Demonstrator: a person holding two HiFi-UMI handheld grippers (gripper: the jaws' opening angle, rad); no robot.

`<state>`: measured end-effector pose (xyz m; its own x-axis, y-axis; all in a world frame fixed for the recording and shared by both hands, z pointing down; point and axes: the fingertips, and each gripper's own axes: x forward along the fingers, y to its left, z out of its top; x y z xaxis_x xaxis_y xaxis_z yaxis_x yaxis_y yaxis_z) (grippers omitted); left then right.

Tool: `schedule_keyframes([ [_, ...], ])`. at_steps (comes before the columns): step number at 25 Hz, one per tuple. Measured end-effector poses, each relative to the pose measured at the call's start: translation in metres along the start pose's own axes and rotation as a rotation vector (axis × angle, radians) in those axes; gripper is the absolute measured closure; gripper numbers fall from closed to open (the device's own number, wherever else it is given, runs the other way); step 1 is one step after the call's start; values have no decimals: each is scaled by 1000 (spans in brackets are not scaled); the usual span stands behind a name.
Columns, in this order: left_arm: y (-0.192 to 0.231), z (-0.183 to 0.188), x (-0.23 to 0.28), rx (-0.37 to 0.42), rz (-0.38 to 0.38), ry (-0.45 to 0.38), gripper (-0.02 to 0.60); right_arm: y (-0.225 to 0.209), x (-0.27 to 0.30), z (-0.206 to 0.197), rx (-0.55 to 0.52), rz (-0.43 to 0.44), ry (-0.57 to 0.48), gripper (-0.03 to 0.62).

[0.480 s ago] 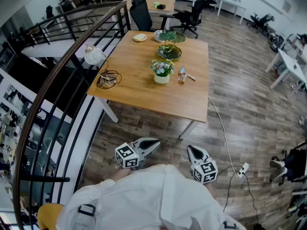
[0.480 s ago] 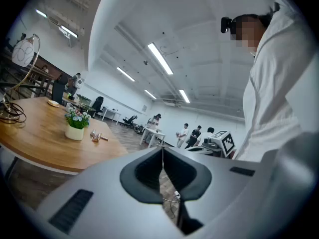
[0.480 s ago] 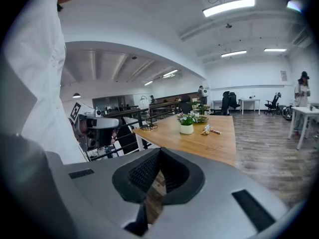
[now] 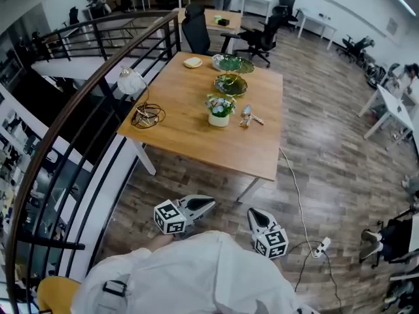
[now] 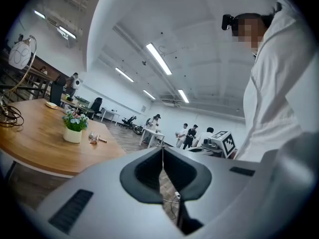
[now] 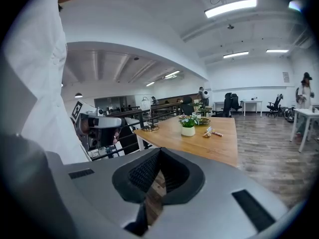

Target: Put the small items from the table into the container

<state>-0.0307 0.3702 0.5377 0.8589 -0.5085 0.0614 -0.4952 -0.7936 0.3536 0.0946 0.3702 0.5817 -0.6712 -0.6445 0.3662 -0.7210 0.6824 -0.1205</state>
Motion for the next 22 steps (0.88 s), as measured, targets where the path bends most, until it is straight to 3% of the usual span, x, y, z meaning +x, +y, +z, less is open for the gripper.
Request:
schedule_keyframes([
  [22, -3, 2, 24, 1, -15, 2, 574, -23, -5, 8, 20, -6, -42, 580],
])
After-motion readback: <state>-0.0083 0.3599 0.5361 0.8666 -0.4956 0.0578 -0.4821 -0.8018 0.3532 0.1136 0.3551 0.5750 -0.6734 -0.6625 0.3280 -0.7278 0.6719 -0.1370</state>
